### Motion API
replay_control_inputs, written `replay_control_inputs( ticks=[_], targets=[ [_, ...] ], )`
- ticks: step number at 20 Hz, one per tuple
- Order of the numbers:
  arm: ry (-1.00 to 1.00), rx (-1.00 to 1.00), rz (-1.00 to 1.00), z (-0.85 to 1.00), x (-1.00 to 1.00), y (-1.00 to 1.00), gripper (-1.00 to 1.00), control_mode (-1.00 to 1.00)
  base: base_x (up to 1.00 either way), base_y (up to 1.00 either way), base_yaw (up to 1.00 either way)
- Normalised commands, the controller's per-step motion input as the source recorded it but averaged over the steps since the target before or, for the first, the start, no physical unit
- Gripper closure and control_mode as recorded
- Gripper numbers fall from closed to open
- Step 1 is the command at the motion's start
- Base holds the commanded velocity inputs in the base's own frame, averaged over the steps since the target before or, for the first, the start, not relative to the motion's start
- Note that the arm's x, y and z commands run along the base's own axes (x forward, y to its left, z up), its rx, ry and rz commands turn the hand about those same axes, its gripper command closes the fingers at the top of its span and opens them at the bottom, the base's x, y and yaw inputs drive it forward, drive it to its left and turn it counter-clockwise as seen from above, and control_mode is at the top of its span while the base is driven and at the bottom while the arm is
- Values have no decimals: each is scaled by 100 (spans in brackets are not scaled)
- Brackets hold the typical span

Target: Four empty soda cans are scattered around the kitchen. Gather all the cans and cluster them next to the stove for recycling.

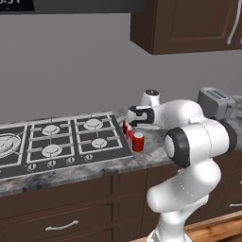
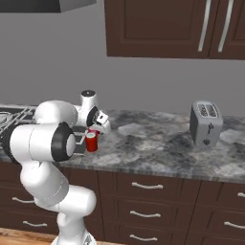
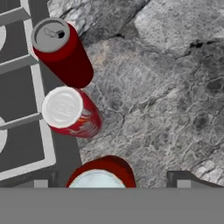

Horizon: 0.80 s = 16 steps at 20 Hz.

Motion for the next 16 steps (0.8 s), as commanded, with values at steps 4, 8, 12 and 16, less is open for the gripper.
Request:
replay_control_inputs(
  ticks=[4, 8, 12, 16],
  targets=[
    [5, -1, 0, 18, -55, -3, -100, -100, 0, 0, 0],
    [11, -3, 0, 15, -72, -20, -100, -100, 0, 0, 0],
    [15, -2, 0, 4, -83, -40, -100, -100, 0, 0, 0],
    [17, -2, -1, -11, -81, -27, -100, -100, 0, 0, 0]
  ],
)
